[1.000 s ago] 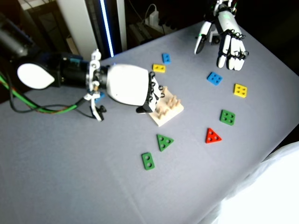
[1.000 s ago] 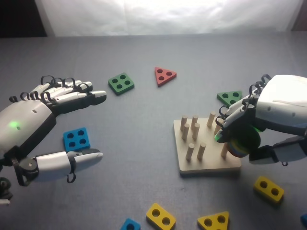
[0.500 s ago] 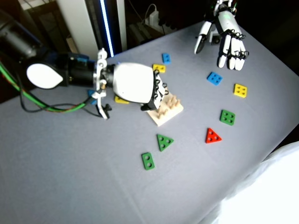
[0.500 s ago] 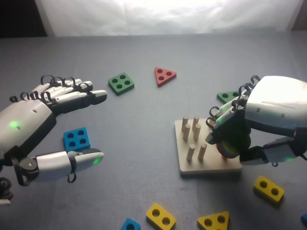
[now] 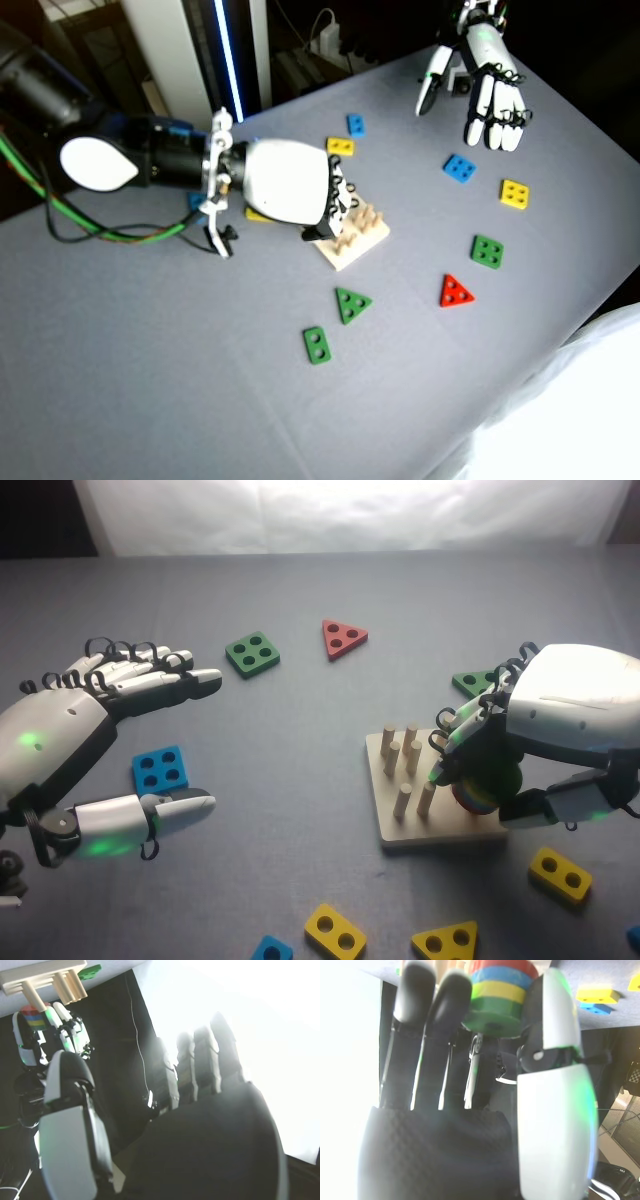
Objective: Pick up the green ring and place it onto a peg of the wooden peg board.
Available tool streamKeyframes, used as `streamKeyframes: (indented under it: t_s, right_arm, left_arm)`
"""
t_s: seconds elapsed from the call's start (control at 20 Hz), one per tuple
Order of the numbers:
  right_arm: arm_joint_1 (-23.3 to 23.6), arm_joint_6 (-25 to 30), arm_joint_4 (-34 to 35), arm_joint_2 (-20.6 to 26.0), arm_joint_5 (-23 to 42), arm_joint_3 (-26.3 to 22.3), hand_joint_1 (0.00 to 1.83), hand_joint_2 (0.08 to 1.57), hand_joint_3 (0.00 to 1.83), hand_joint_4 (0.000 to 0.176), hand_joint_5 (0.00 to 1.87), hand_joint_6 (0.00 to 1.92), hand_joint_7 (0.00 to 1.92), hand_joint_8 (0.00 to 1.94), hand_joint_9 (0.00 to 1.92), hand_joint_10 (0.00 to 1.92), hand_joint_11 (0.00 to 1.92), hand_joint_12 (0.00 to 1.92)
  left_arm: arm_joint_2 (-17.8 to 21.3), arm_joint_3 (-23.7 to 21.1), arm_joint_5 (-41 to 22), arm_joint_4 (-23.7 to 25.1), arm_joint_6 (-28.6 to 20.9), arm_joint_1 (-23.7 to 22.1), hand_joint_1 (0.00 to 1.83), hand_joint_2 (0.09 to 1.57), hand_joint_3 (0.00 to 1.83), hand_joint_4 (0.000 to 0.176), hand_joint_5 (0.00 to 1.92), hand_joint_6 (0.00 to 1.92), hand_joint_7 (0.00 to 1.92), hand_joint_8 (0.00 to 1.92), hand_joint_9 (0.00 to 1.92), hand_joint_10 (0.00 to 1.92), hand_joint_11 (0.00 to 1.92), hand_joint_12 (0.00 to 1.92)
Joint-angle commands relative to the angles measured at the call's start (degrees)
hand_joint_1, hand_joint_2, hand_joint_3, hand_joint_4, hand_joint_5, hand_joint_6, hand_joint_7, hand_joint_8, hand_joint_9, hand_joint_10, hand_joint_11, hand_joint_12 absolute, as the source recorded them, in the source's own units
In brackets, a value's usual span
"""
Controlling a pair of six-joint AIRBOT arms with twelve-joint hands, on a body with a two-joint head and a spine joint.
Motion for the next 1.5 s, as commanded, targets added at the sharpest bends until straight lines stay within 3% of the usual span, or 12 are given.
streamKeyframes:
  t_s: [0.0, 0.05, 0.1, 0.3, 0.8, 0.85, 1.05, 1.1, 1.15, 1.25, 1.35, 1.45]
  right_arm:
    - [0.79, -0.04, 0.93, -0.55, 4.53, 0.06, 1.19, 1.12, 0.00, 0.000, 0.98, 0.90, 0.69, 1.66, 0.88, 1.82, 0.89, 1.86]
    - [0.80, -0.04, 1.04, -0.55, 4.54, 0.06, 1.23, 1.19, 0.00, 0.000, 0.89, 0.89, 0.80, 1.50, 0.80, 1.48, 0.82, 1.66]
    - [0.80, -0.04, 1.15, -0.51, 4.65, -0.08, 1.24, 1.03, 0.00, 0.000, 0.76, 0.18, 0.62, 0.46, 0.70, 0.69, 0.56, 1.13]
    - [0.79, -0.04, 1.26, -0.43, 5.08, -0.38, 1.14, 1.01, 0.00, 0.000, 0.71, 0.00, 0.57, 0.02, 0.55, 0.21, 0.26, 0.96]
    - [0.64, -0.04, 4.13, 1.17, 9.40, -1.49, 1.06, 1.03, 0.00, 0.023, 0.70, 0.00, 0.57, 0.00, 0.63, 0.06, 0.21, 1.26]
    - [0.40, -0.04, 5.22, 1.71, 10.79, -1.72, 1.06, 1.01, 0.00, 0.043, 0.70, 0.00, 0.58, 0.00, 0.67, 0.08, 0.24, 1.28]
    - [-2.37, -4.04, 17.98, 5.24, 22.54, -3.69, 0.88, 1.06, 0.00, 0.000, 0.74, 0.00, 0.69, 0.01, 0.63, 0.04, 0.17, 1.09]
    - [-3.31, -4.04, 20.62, 5.83, 25.99, -3.88, 0.78, 1.11, 0.00, 0.000, 0.68, 0.00, 0.65, 0.00, 0.60, 0.01, 0.14, 1.01]
    - [-5.24, -4.06, 24.93, 6.88, 32.31, -4.39, 0.76, 1.17, 0.00, 0.000, 0.66, 0.00, 0.67, 0.00, 0.62, 0.01, 0.18, 0.86]
    - [-7.04, -4.48, 29.30, 7.47, 39.54, -4.98, 0.69, 1.22, 0.00, 0.000, 0.62, 0.00, 0.66, 0.00, 0.62, 0.00, 0.31, 0.65]
    - [-8.53, -5.38, 33.62, 8.01, 48.41, -5.89, 0.59, 1.31, 0.01, 0.000, 0.50, 0.00, 0.60, 0.00, 0.61, 0.00, 0.37, 0.58]
    - [-9.51, -5.73, 35.57, 8.75, 54.37, -6.60, 0.47, 1.35, 0.00, 0.000, 0.43, 0.00, 0.62, 0.00, 0.70, 0.00, 0.48, 0.42]
  left_arm:
    - [-0.35, -0.01, -7.45, 0.93, -0.37, -0.51, 0.80, 1.01, 0.00, 0.067, 0.46, 0.00, 0.29, 0.00, 0.21, 0.00, 0.00, 0.59]
    - [-0.35, -0.02, -7.53, 0.92, -0.38, -0.50, 0.78, 1.02, 0.00, 0.072, 0.45, 0.00, 0.28, 0.00, 0.21, 0.00, 0.00, 0.61]
    - [-0.35, -0.06, -7.66, 0.89, -0.38, -0.47, 0.78, 1.02, 0.00, 0.072, 0.46, 0.00, 0.28, 0.00, 0.21, 0.00, 0.00, 0.61]
    - [-0.35, -0.09, -7.77, 0.82, -0.47, -0.38, 0.78, 1.02, 0.00, 0.086, 0.45, 0.00, 0.27, 0.00, 0.20, 0.00, 0.00, 0.56]
    - [-0.32, -0.14, -8.35, 0.60, -0.66, -0.11, 0.85, 1.00, 0.00, 0.075, 0.46, 0.00, 0.29, 0.00, 0.21, 0.00, 0.00, 0.58]
    - [-0.32, -0.14, -8.44, 0.59, -0.71, -0.09, 0.85, 1.00, 0.00, 0.075, 0.46, 0.00, 0.29, 0.00, 0.21, 0.00, 0.00, 0.59]
    - [-0.34, -0.51, -11.29, 0.58, -1.34, 0.12, 0.85, 1.01, 0.00, 0.022, 0.43, 0.00, 0.24, 0.00, 0.19, 0.00, 0.00, 0.64]
    - [-0.28, -0.72, -12.51, 0.54, -1.35, 0.14, 0.85, 1.01, 0.00, 0.042, 0.39, 0.00, 0.23, 0.00, 0.19, 0.00, 0.00, 0.69]
    - [-0.05, -1.09, -15.28, 0.30, -1.35, 0.14, 0.83, 1.01, 0.00, 0.058, 0.35, 0.00, 0.20, 0.00, 0.13, 0.00, 0.00, 0.47]
    - [0.21, -1.33, -19.00, -0.66, -1.35, 0.14, 0.79, 1.04, 0.01, 0.068, 0.29, 0.00, 0.16, 0.00, 0.09, 0.00, 0.00, 0.26]
    - [0.62, -1.59, -24.06, -1.39, -1.49, 0.12, 0.85, 1.03, 0.00, 0.010, 0.28, 0.00, 0.22, 0.00, 0.14, 0.01, 0.00, 0.37]
    - [1.03, -1.83, -27.79, -1.55, -1.81, -0.16, 0.78, 1.05, 0.00, 0.000, 0.30, 0.00, 0.32, 0.00, 0.29, 0.01, 0.00, 0.83]
